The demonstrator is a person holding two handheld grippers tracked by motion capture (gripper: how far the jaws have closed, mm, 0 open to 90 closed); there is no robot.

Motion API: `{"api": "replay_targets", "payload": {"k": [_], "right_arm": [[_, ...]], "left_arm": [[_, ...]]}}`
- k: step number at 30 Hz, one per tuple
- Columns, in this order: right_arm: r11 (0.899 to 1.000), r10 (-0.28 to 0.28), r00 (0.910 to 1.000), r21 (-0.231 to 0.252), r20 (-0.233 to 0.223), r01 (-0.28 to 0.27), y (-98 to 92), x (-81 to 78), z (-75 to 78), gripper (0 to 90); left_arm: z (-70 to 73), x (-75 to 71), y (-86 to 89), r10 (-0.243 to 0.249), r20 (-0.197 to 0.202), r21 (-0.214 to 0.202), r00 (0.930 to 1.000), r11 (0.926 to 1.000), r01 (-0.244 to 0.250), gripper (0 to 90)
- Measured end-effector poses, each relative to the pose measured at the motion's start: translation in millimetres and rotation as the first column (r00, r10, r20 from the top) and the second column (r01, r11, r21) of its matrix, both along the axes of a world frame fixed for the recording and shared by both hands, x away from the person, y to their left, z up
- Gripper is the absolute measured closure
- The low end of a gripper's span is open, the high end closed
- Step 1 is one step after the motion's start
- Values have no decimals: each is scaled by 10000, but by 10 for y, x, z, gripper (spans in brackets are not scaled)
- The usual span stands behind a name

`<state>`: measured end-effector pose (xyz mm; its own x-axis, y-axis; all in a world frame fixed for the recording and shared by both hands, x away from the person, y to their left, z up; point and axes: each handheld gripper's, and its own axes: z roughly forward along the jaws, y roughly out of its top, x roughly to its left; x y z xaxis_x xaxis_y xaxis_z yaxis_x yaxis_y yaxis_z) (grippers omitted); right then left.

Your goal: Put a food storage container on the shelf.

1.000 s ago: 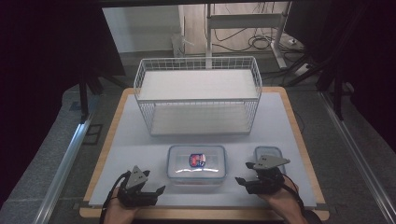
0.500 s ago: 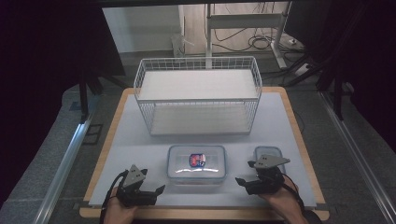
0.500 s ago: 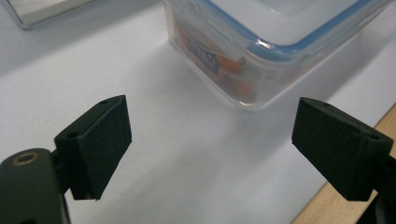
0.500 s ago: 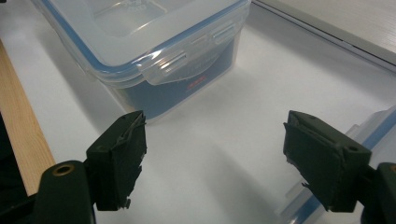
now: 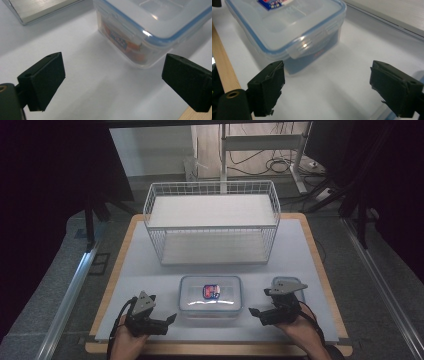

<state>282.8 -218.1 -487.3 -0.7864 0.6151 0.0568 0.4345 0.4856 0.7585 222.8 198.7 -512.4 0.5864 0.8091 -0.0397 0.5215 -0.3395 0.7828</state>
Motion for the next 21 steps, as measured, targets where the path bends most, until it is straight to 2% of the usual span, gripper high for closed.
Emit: {"api": "replay_targets", "payload": {"k": [3,4,7,9,11,12,14,15,16,17,19,21], "right_arm": [[9995,7,9995,323,-314,3,31,42,28,92],[9989,104,9987,457,-505,-81,60,66,40,82],[9986,243,9974,485,-684,-210,95,86,52,65],[9986,386,9959,403,-821,-354,136,110,66,51],[9983,437,9953,419,-867,-401,171,136,83,48],[9977,474,9925,528,-1124,-416,219,177,102,51],[9977,487,9917,523,-1193,-427,234,193,106,57],[9974,496,9893,589,-1373,-419,267,216,106,67],[9969,583,9844,618,-1662,-486,320,258,92,85],[9969,583,9844,618,-1662,-486,320,258,92,85],[9967,673,9785,575,-1950,-571,378,299,61,102],[9965,696,9709,607,-2289,-571,429,348,17,112]], "left_arm": [[38,79,7,-176,-317,-145,9993,9997,171,60],[56,120,11,-220,-488,-312,9986,9993,205,62],[98,222,30,-405,-906,-890,9951,9955,324,61],[128,306,43,-530,-1160,-1354,9918,9901,370,51],[147,388,51,-779,-1338,-2020,9879,9781,498,52],[151,434,43,-1021,-1535,-2459,9829,9673,621,58],[147,503,4,-1373,-1680,-2714,9762,9584,881,62],[143,526,-18,-1485,-1732,-2740,9736,9568,972,63],[118,596,-82,-1782,-1898,-2833,9655,9515,1199,65],[118,596,-82,-1782,-1898,-2833,9655,9515,1199,67],[85,652,-130,-2027,-2111,-2973,9562,9452,1348,67],[42,697,-172,-2205,-2338,-3028,9470,9420,1445,70]]}}
